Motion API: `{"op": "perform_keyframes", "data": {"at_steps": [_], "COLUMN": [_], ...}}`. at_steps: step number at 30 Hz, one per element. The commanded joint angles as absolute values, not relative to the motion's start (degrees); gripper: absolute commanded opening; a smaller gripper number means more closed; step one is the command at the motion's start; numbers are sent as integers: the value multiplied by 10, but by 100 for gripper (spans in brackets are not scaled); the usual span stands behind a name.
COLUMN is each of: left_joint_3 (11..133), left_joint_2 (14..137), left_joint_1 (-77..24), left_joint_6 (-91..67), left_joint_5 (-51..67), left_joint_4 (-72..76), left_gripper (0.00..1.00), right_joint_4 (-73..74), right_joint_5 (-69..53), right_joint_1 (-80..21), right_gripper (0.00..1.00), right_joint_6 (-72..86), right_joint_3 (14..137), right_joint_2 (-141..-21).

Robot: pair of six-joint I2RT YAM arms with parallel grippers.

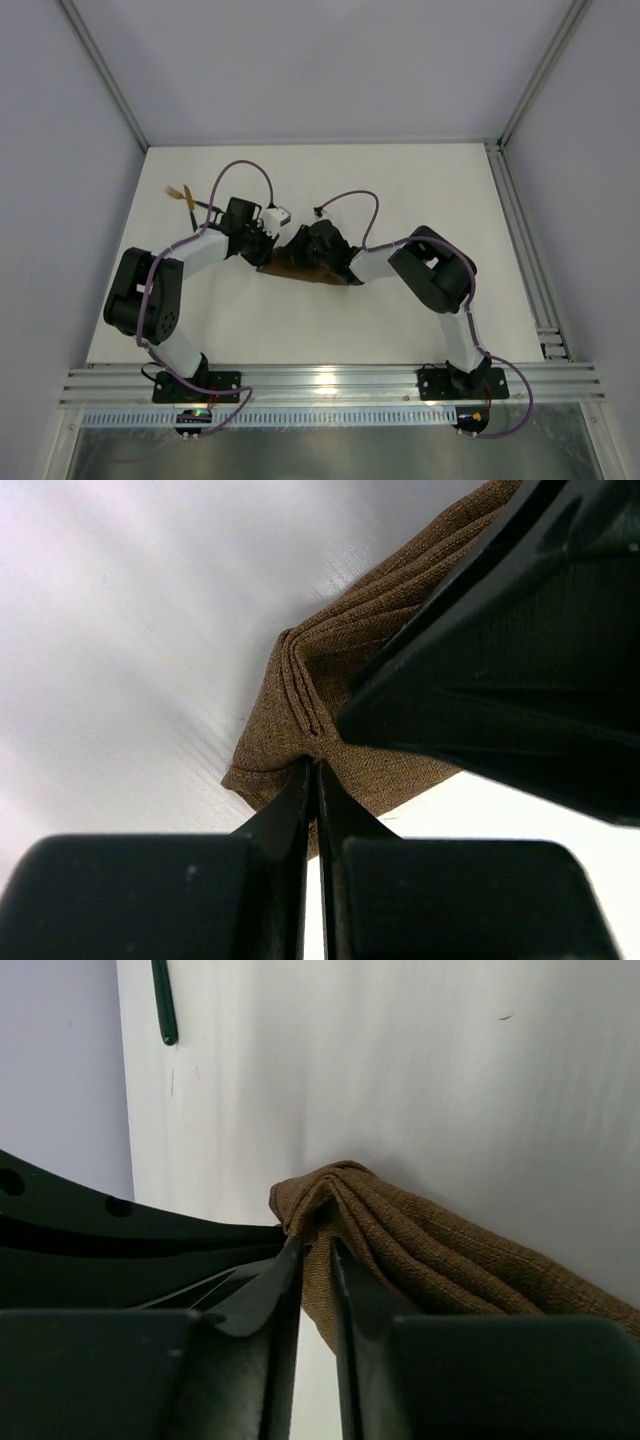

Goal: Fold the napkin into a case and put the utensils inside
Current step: Smooth out the smaller rectangle-folded napkin at the center of the board.

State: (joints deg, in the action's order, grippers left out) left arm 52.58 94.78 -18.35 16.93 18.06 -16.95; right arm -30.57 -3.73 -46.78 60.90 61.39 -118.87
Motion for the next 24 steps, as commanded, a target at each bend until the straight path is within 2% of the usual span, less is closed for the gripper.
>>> {"op": "perform_keyframes", "data": {"at_steps": [1, 10, 12, 14, 17, 20, 21, 24], "left_joint_3": [513, 515, 514, 514, 518, 526, 533, 542], "left_joint_2": [967, 969, 968, 967, 962, 957, 955, 952], "left_joint_1": [-184, -184, -184, -184, -184, -179, -172, -150], "left_joint_6": [169, 171, 173, 172, 170, 160, 156, 135], "left_joint_5": [182, 182, 183, 185, 189, 209, 214, 214], "left_joint_4": [-200, -203, -203, -203, -205, -213, -214, -203], "left_gripper": [0, 0, 0, 0, 0, 0, 0, 0], "right_joint_4": [-360, -378, -355, -338, -304, -298, -307, -306], "right_joint_5": [-53, -55, -49, -43, -47, -40, -34, -26], "right_joint_1": [-471, -475, -475, -475, -475, -477, -479, -478], "right_gripper": [26, 35, 34, 27, 22, 10, 4, 3], "right_joint_6": [590, 601, 601, 606, 611, 622, 625, 625], "right_joint_3": [625, 624, 640, 659, 679, 666, 659, 640], "right_joint_2": [-1173, -1180, -1193, -1209, -1224, -1229, -1224, -1216]}}
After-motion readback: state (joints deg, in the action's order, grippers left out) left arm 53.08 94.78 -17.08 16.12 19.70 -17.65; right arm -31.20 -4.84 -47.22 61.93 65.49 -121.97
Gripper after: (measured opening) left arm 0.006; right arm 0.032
